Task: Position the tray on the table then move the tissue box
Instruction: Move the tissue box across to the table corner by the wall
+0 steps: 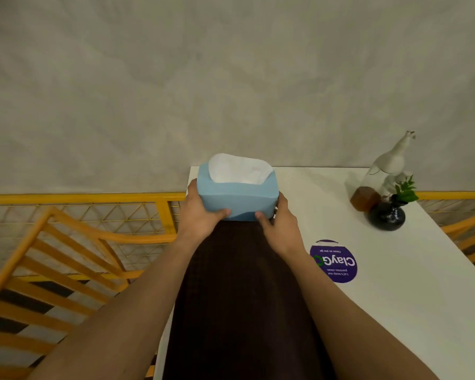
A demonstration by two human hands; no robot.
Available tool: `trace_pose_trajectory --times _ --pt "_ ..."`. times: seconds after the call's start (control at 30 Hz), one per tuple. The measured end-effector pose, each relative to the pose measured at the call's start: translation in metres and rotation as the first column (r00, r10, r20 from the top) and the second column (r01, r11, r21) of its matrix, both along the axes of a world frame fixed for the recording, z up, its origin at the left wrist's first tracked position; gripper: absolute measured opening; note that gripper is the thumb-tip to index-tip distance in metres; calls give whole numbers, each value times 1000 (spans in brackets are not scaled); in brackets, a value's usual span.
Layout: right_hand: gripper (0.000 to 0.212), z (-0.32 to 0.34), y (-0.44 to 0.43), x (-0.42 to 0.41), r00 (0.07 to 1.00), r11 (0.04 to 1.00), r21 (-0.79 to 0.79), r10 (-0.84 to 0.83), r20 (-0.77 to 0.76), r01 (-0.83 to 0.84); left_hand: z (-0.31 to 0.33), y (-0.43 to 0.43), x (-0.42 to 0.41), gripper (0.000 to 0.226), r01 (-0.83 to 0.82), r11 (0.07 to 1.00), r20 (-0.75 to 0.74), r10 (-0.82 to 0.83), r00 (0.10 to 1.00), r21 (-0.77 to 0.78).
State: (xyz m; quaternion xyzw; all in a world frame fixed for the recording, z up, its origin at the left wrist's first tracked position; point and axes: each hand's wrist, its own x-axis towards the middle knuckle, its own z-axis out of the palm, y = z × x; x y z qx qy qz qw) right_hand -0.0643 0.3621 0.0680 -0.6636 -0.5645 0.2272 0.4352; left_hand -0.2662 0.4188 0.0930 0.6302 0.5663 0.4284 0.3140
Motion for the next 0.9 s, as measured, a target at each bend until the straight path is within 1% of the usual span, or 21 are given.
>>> trace_pose_trajectory --times 0.1,0.17,0.4,0.53,0.7,0.9 --pt "68 2 10 4 1000 1000 -18 -7 -8 7 1 7 0 95 23 999 6 -23 1000 23" --pt "68 -2 52 6 1000 1000 -21 -3 17 4 -1 43 2 94 19 1000 10 -19 1000 25" --pt "69 -18 52 5 999 998 -45 37 1 -37 -18 39 -7 90 39 999 18 -39 999 22" --pt "69 -28 57 14 999 996 -81 23 23 -21 -28 44 -6 86 82 997 24 -82 996 -12" --pt "71 -41 109 6 998 995 -85 56 3 -56 -41 95 -14 86 74 996 9 -73 997 -43" --pt "71 -64 145 6 998 994 -93 61 12 -60 -64 130 -17 88 70 995 15 -69 997 -76"
